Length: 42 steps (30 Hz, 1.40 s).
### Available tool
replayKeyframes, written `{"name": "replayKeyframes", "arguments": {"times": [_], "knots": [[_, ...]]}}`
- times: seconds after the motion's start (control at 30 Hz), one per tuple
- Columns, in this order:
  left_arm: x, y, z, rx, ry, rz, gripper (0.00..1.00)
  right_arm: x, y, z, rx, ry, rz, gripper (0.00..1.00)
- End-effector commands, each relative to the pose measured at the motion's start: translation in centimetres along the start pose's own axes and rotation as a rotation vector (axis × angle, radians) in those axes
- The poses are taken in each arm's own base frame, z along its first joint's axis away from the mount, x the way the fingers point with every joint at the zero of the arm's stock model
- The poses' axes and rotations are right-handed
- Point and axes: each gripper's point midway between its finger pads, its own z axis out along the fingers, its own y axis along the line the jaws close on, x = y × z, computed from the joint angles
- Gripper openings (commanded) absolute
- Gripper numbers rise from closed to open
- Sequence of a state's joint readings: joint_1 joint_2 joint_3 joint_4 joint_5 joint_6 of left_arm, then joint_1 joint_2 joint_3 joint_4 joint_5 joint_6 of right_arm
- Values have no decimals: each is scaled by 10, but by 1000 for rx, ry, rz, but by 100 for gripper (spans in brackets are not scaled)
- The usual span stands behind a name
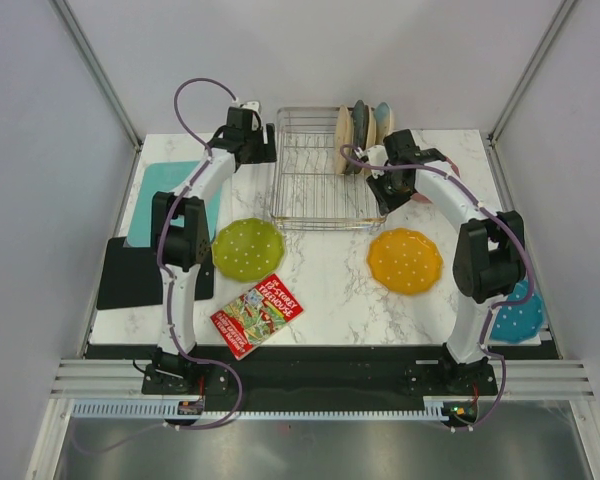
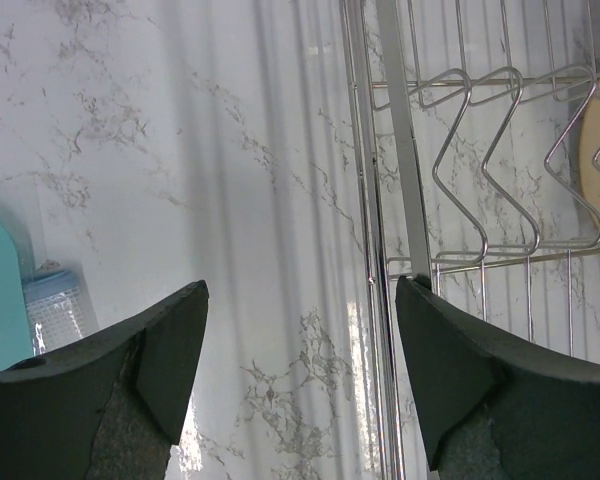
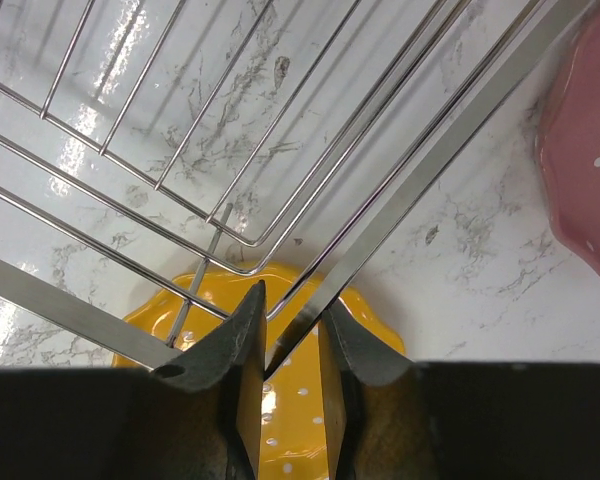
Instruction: Load the plates into the dish rack
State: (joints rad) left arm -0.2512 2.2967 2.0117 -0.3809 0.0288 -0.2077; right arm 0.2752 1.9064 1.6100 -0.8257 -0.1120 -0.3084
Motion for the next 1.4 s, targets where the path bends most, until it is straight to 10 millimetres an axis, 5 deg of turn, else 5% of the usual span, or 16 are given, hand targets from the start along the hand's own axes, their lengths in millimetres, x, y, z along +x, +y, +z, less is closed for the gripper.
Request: {"name": "replayKeyframes", "arguments": {"times": [0.0,0.2,0.57,0.73,0.77,0.8,0.9,1.07,1.23,1.37], "knots": [[-4,-139,-21,377,-41,84,84,-54,28,-18,-126,-201,-104,26],[5,-154,-22,394,-24,89,84,-59,-2,-14,-77,-208,-58,26],[8,-164,-24,379,-26,93,84,-50,-20,-12,-48,-196,-25,30],[-10,-112,-53,235,-41,-25,89,-65,-22,-49,-9,-255,-30,57],[2,-97,-54,205,-7,-52,90,-63,-27,-55,22,-254,-18,67],[-14,-78,-70,178,-40,-91,90,-59,-35,-66,80,-252,-2,70],[-6,-33,-84,96,-29,-122,91,-44,-49,-78,104,-266,122,71],[-7,-1,-118,37,-57,-104,91,-34,-104,-95,157,-388,488,71],[-1,-8,-142,88,-51,-62,92,-10,-172,-60,165,-363,722,68],[16,-6,-155,88,-24,-46,92,-10,-217,-39,181,-368,777,64]]}}
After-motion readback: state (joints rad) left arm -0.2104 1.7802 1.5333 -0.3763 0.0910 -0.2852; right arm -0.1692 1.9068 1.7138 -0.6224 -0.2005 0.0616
